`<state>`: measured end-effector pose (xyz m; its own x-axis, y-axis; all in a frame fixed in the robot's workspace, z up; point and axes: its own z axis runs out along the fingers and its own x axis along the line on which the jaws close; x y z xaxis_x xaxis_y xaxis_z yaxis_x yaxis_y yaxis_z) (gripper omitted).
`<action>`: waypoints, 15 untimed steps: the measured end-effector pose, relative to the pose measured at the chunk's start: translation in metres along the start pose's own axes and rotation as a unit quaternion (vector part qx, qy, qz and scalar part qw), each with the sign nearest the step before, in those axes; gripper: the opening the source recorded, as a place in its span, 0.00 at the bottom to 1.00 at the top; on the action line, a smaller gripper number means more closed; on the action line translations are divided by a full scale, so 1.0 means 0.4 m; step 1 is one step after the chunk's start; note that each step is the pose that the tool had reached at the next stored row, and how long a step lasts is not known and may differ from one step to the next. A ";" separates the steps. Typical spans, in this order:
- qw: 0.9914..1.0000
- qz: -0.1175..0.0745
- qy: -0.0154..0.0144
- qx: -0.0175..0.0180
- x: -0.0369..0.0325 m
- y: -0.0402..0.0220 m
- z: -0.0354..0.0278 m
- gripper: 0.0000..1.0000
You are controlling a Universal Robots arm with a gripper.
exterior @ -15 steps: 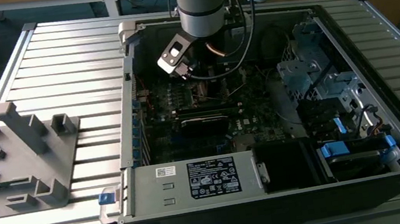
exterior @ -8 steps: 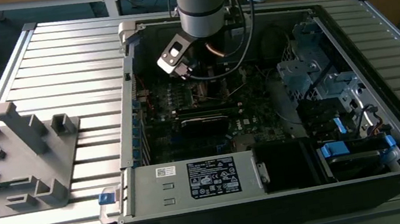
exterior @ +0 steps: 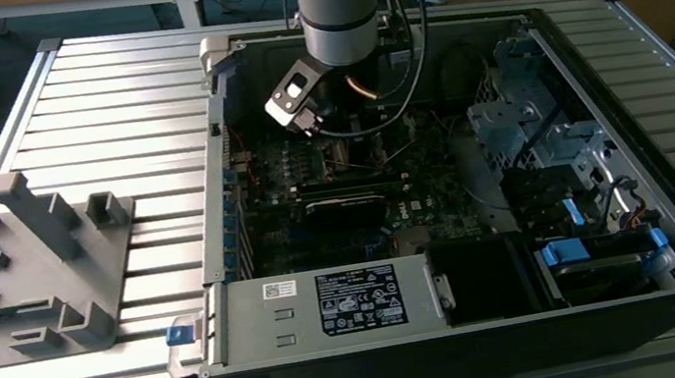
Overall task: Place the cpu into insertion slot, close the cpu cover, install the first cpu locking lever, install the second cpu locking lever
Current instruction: 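Place the cpu into insertion slot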
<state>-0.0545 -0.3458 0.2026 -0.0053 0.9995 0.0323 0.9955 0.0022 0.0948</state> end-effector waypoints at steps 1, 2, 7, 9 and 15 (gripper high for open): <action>1.000 0.000 0.000 0.000 0.000 0.000 0.001 0.54; 1.000 0.000 0.000 0.000 0.000 0.000 0.003 0.54; 1.000 -0.001 0.000 0.000 0.000 -0.001 0.006 0.54; 1.000 -0.001 0.000 0.000 0.000 -0.001 0.007 0.54; 1.000 -0.001 0.000 0.000 0.000 -0.001 0.007 0.54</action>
<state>-0.0545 -0.3458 0.1999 -0.0069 0.9995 0.0322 0.9955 0.0038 0.0947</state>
